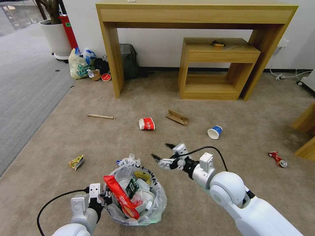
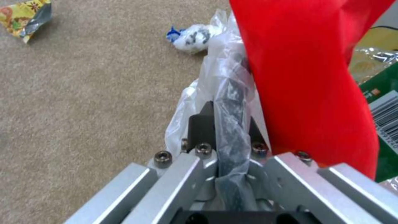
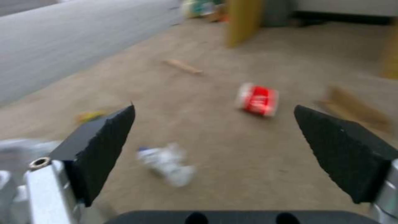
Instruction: Pick up the trash bin and place the garbage on the floor into it.
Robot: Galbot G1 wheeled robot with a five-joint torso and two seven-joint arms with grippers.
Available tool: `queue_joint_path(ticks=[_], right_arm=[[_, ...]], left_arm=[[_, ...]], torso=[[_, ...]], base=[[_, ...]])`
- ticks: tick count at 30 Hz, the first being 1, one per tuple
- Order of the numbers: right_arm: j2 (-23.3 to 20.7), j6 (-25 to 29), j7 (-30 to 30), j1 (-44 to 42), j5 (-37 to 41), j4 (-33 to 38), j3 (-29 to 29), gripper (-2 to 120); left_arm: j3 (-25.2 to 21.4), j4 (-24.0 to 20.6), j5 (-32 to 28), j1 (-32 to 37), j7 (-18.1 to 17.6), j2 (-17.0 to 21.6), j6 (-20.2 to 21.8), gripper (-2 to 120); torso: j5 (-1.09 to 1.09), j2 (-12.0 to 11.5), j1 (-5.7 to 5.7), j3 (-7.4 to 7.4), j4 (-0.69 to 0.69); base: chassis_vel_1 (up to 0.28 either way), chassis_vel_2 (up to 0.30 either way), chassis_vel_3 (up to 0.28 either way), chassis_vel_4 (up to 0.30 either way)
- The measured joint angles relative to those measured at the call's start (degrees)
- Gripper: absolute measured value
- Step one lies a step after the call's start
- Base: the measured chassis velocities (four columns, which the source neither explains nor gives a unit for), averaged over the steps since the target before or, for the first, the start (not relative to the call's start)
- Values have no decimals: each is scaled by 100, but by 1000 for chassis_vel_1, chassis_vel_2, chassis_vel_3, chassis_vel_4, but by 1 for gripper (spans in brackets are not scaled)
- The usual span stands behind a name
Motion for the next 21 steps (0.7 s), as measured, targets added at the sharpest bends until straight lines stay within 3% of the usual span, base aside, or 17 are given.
queue_joint_path(ticks=[5,21], right_arm=[[456,299,-7,-483,-458,-202,573,100],[863,372,-151,-674,-573,-76,890,100]], left_arm=[[-17,-3,1,88,18,22,-34,0],[-32,-72,53,208,97,78,-101,0]], torso=[[1,0,0,0,-1],[0,1,0,0,0]], base=[[0,0,0,0],[9,10,-8,-10]])
